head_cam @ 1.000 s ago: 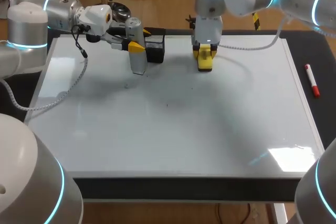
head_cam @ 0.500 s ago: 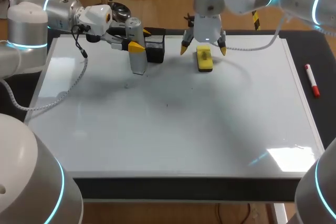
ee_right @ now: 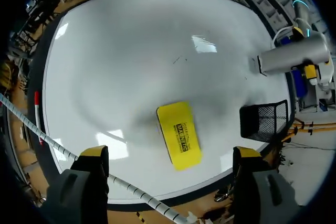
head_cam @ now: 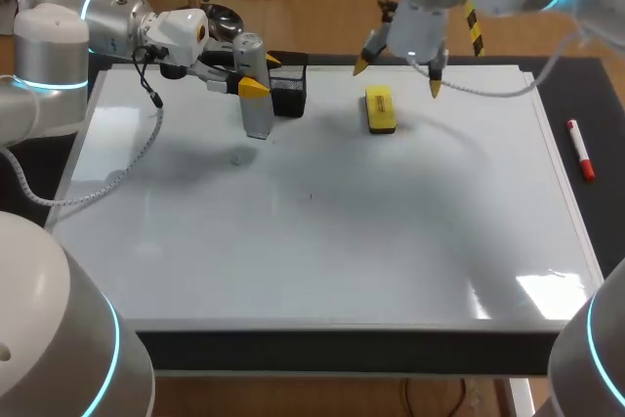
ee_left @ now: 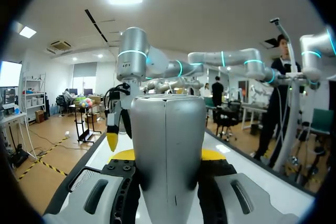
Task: Pick up the inspection probe, press it on each red-marked spot on the whiteboard one by one, put down the probe, pick up the eraser, and wipe off all the red marks.
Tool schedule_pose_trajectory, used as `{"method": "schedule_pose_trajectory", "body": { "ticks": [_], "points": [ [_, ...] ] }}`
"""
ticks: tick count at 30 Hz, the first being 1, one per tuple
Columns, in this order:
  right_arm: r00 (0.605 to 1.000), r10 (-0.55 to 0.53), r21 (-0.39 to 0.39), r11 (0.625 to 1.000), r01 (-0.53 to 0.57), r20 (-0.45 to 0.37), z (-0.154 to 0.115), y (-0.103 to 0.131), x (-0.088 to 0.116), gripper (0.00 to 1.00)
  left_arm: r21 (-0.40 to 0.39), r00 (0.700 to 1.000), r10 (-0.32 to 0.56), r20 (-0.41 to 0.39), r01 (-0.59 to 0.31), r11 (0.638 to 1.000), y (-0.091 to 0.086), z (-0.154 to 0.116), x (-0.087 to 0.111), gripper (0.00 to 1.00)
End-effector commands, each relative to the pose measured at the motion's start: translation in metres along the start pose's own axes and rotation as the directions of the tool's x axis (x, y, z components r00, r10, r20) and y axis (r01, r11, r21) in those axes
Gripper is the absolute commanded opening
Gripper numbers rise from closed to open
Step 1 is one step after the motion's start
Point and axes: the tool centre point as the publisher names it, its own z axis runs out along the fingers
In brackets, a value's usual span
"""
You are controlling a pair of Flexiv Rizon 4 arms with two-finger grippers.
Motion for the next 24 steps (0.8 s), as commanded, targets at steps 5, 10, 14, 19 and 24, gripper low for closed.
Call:
{"method": "schedule_pose_trajectory", "body": {
  "ticks": [5, 10, 14, 19, 24],
  "points": [
    [0.946, 0.034, 0.013, 0.999, -0.04, 0.323, -0.026, 0.011, 0.045, 1.0, -0.001, 1.0, 0.0, 0.001, 0.0, 1.0, -0.001, 0.0, 0.0, 0.0],
    [0.906, 0.045, 0.018, 0.998, -0.058, 0.42, -0.033, 0.016, 0.057, 1.0, -0.001, 1.0, 0.0, 0.001, 0.0, 1.0, -0.001, 0.0, 0.0, 0.0],
    [0.893, 0.064, 0.005, 0.997, -0.074, 0.446, -0.038, 0.013, 0.065, 1.0, -0.001, 1.0, 0.0, 0.001, 0.0, 1.0, -0.001, 0.0, 0.0, 0.0],
    [0.874, 0.104, -0.02, 0.994, -0.108, 0.475, -0.054, 0.005, 0.071, 1.0, -0.001, 1.0, 0.0, 0.001, 0.0, 1.0, -0.001, 0.0, 0.0, 0.0],
    [0.864, 0.129, -0.043, 0.991, -0.124, 0.487, -0.071, -0.003, 0.073, 1.0, -0.001, 1.0, 0.0, 0.001, 0.0, 1.0, -0.001, 0.0, 0.0, 0.0]
  ]
}}
